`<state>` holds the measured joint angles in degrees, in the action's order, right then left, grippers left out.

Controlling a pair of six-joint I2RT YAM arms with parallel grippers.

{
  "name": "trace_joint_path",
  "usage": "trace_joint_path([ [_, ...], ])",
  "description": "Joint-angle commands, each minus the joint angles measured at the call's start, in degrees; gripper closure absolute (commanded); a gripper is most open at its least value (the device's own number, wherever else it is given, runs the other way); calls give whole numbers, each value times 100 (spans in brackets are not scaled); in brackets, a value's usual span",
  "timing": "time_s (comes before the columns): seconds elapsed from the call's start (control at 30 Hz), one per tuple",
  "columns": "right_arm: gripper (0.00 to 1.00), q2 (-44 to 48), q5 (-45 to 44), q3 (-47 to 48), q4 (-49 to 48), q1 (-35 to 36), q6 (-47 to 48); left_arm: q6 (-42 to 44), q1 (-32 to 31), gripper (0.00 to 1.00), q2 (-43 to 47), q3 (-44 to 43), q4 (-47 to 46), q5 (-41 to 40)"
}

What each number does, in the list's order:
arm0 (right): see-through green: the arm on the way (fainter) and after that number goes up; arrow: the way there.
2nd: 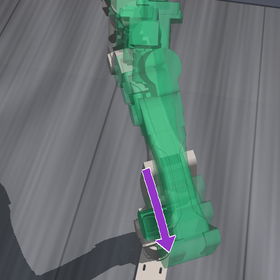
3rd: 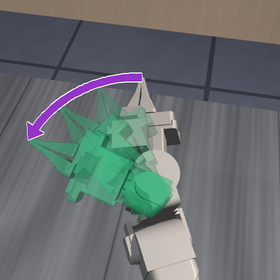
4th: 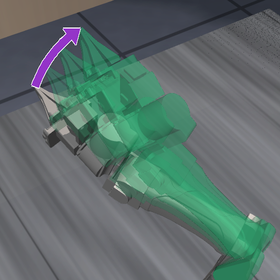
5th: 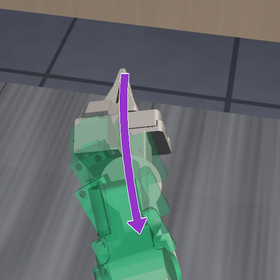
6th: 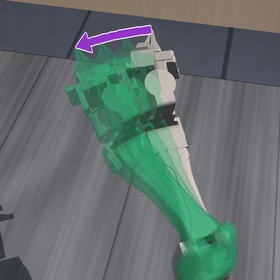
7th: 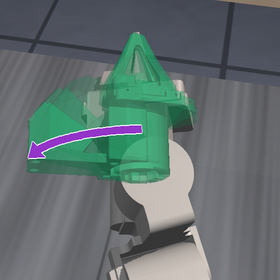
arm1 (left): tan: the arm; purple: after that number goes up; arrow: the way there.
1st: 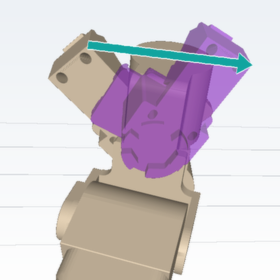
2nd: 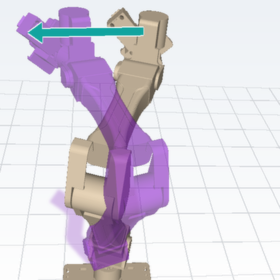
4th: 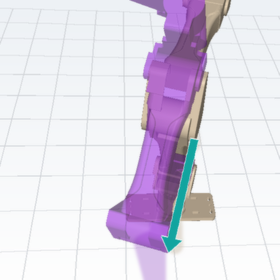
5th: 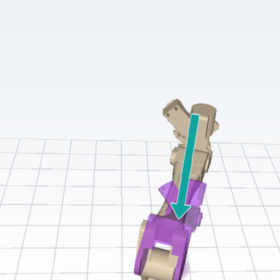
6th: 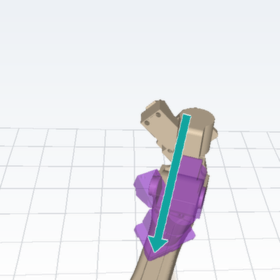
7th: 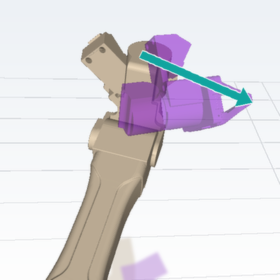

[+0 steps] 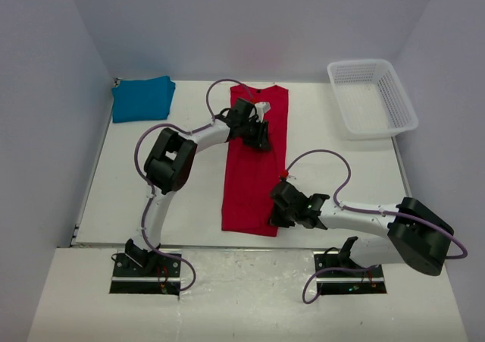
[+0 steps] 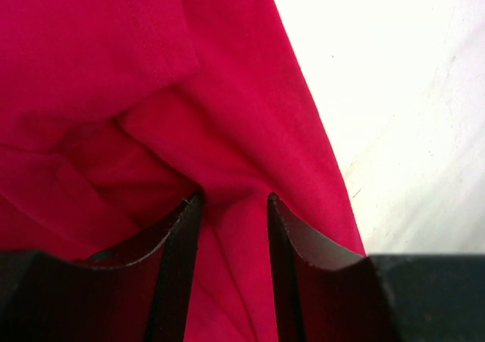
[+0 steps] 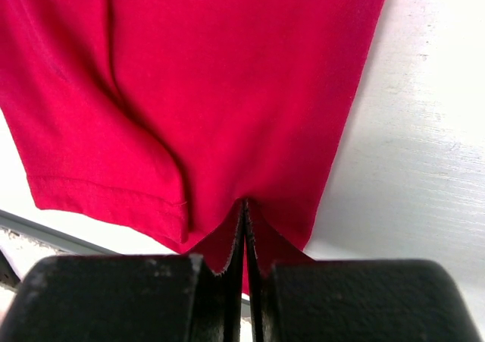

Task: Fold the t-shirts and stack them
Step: Rotate the tshirt 110 degrees

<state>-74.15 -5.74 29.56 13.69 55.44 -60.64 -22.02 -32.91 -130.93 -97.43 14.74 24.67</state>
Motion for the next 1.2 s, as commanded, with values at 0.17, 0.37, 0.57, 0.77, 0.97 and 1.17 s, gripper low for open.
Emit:
trace_joint_path([
  [0.17,100,-82,20,-196,406,2,-18,66,21,68,-231,-593,108,-111],
  [0.37,100,-12,-15,-161,476,2,0,49,21,100,-135,-505,125,-207],
  [0.57,100,-100,2,-135,450,2,-27,119,39,100,261,-136,187,-559],
  [0.77,100,-82,64,-223,362,2,-88,145,126,100,604,355,310,-972],
  [0.97,100,-126,117,-293,266,2,-79,172,206,100,753,505,292,-911],
  [1.17,100,-187,170,-293,195,2,-53,216,206,100,920,690,161,-946],
])
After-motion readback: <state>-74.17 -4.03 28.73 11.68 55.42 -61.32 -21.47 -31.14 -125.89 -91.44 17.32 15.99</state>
